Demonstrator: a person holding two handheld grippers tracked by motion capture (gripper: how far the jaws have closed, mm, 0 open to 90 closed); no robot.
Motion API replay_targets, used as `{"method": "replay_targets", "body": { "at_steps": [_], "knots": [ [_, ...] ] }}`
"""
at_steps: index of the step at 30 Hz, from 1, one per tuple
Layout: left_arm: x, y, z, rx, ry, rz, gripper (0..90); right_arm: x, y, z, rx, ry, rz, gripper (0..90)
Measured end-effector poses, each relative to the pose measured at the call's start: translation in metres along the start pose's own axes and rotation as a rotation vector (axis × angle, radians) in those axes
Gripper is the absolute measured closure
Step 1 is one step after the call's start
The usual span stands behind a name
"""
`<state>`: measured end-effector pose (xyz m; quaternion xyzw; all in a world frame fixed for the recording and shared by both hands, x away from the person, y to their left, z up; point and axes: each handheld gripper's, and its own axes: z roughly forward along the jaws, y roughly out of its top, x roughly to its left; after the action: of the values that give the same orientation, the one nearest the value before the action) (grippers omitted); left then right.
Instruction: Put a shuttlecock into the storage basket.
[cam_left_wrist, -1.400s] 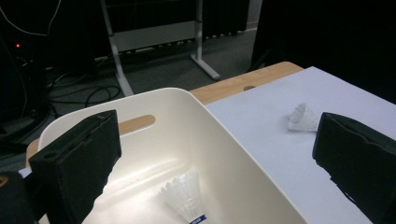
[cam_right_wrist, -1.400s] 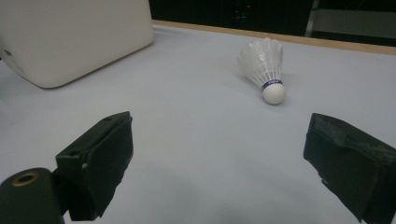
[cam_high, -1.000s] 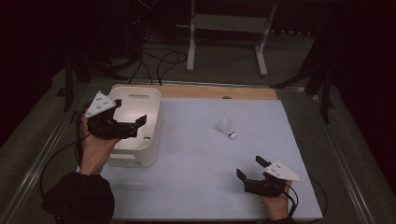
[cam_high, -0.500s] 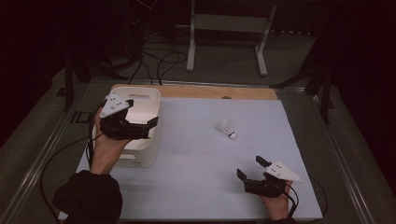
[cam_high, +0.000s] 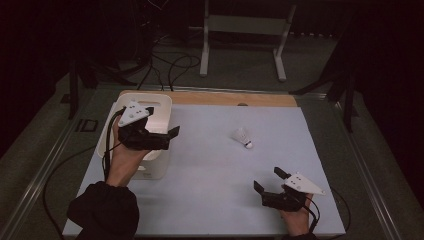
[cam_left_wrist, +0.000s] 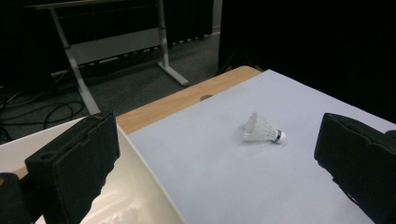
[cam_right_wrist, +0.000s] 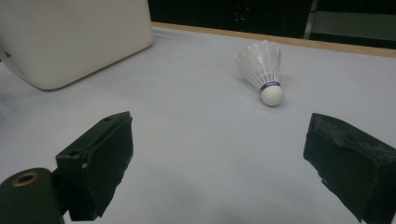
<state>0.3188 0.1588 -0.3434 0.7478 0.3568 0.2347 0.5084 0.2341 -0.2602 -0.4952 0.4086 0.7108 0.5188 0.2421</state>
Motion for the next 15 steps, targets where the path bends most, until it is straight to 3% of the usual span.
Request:
{"method": "replay_targets", "body": {
  "at_steps": [15],
  "knots": [
    [-0.0109, 0.0027, 0.0110, 0.003, -0.031, 0.017, 0.9, -0.0001, 0.0000, 0.0001, 0.000, 0.001, 0.001, 8.1]
  ]
}}
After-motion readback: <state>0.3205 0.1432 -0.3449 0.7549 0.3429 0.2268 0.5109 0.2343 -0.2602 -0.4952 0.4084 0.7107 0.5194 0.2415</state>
